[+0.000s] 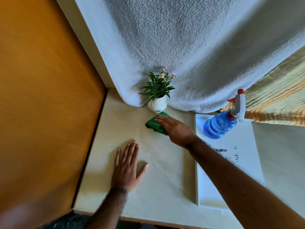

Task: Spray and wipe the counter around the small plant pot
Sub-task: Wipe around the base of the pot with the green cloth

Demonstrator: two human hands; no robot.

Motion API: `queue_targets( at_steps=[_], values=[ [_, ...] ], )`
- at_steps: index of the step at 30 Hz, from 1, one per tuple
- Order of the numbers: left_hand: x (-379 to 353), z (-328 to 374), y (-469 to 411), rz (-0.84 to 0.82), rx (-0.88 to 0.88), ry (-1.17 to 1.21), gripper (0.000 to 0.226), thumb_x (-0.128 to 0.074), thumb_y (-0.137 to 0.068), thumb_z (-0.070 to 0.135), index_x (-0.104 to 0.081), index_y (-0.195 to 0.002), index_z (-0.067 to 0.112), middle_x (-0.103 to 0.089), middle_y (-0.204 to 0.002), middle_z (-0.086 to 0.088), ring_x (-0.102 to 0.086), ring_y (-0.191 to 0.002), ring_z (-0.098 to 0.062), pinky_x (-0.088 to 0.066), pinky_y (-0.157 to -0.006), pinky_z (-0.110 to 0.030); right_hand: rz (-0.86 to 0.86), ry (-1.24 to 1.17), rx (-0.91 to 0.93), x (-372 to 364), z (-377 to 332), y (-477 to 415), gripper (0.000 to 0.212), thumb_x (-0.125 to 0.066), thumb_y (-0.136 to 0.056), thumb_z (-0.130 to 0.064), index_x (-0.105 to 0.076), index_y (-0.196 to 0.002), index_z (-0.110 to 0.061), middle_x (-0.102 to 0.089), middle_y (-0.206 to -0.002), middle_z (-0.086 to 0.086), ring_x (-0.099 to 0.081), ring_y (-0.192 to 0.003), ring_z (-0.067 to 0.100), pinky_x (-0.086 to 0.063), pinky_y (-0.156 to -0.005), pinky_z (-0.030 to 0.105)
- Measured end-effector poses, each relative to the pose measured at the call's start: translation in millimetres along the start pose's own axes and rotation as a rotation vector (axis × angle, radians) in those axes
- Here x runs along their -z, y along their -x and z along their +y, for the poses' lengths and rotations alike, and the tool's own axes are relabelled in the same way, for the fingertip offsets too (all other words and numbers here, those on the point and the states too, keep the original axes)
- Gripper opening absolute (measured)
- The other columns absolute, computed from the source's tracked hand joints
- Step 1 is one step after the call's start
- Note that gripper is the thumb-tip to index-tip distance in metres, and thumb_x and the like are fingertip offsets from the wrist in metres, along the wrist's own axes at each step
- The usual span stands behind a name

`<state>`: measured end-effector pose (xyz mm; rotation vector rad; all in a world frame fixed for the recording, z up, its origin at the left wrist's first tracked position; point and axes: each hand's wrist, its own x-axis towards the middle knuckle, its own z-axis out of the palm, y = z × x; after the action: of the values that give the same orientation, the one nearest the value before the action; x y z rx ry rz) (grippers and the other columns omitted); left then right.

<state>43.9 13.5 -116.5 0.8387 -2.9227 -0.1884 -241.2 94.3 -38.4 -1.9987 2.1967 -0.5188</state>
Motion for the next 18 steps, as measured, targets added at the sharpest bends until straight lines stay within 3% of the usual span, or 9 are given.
queue_targets(
  at_steps=[4,9,14,18],
  values=[
    [1.3,-0.8,-0.6,-0.017,0.002,0.012,0.089,-0.044,-0.098,0.067,-0.027,-0.165,0.011,-0.027,-0.174,-0.011,-0.026,-0.161,-0.029,-0.029,-0.127,-0.060,0.030,0.011,-0.058,26.5,-13.9,28.8,0.054,-0.036,-0.094,-0.006,-0.056,-0.144,-0.001,-0.057,-0.147,0.018,-0.053,-0.139,0.034,-0.041,-0.117,0.043],
    [7.2,0.8,-0.2,-0.039,0.004,0.033,0.086,-0.034,-0.101,0.068,-0.031,-0.164,0.009,-0.031,-0.173,-0.011,-0.031,-0.159,-0.029,-0.029,-0.126,-0.060,0.166,0.022,-0.196,42.3,-29.6,100.0,0.049,-0.035,-0.100,-0.002,-0.053,-0.145,0.003,-0.051,-0.152,0.019,-0.045,-0.145,0.033,-0.033,-0.123,0.042],
    [7.4,1.4,0.2,-0.046,0.007,0.049,0.085,-0.040,-0.099,0.065,-0.035,-0.162,0.009,-0.032,-0.172,-0.012,-0.034,-0.158,-0.029,-0.031,-0.125,-0.061,0.222,0.110,-0.345,28.1,-37.3,175.9,0.050,-0.021,-0.108,-0.007,-0.053,-0.144,0.004,-0.051,-0.152,0.019,-0.042,-0.146,0.033,-0.028,-0.125,0.042],
    [8.0,0.9,-0.8,-0.033,0.002,0.049,0.085,-0.037,-0.099,0.066,-0.034,-0.163,0.009,-0.031,-0.173,-0.012,-0.031,-0.159,-0.030,-0.030,-0.125,-0.061,0.199,0.202,-0.508,16.3,-19.9,218.8,0.050,-0.033,-0.097,0.000,-0.056,-0.142,0.005,-0.053,-0.149,0.021,-0.050,-0.141,0.038,-0.022,-0.127,0.039]
  ],
)
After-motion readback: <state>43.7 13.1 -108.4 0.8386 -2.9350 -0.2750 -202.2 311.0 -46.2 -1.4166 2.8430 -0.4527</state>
